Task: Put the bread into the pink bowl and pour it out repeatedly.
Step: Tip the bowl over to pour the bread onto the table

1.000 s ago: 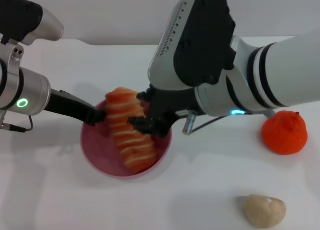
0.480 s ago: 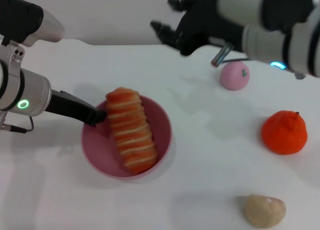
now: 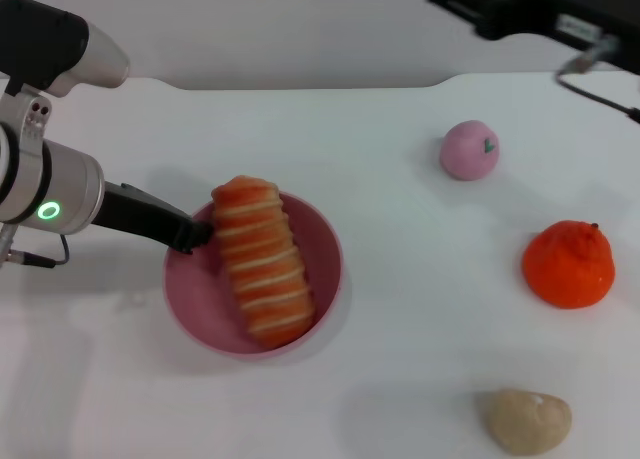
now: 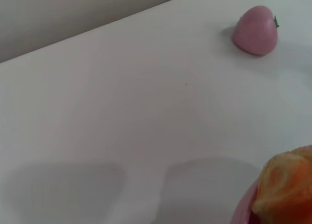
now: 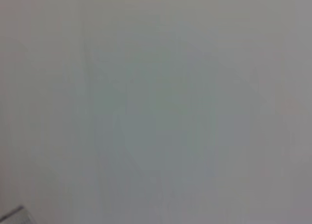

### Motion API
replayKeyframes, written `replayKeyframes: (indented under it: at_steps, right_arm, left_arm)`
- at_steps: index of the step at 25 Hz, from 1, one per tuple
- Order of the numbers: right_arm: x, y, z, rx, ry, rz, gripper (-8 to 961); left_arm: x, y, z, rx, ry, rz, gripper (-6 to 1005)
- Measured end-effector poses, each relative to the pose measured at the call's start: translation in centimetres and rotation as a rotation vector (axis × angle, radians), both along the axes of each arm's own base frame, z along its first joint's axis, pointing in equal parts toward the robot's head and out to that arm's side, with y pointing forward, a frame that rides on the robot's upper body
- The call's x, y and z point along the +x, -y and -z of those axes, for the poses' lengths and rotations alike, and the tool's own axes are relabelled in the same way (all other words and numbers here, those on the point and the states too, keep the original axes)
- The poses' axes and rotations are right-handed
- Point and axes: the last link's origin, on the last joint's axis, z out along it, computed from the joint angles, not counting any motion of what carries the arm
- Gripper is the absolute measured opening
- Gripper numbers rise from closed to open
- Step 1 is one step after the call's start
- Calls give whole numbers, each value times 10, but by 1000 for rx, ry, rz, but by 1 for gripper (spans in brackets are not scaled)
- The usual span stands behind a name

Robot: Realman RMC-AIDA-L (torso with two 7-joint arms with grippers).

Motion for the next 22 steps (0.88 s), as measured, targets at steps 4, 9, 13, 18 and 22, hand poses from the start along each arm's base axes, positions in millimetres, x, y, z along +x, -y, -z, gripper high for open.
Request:
replayKeyframes:
  at_steps: [4,9,13,18,22]
  right_arm:
    - [31,7,-12,-24,-127,-22,470]
    - [74,19,-26,-18,-259,-44,470]
    - [100,30,-36,48,-252,-50,470]
    - [122,37,-42,97,-260,-6,470]
    - [127,38,-41,108,-245,-5,470]
  left_arm:
    - [0,0,2,2,4,2,53]
    - [3,-1,6,1,13,14,53]
    - [7,-2,9,9,29,29,54]
    - [13,-5,13,21,39,54,54]
    - [28,-9,24,23,42,118,54]
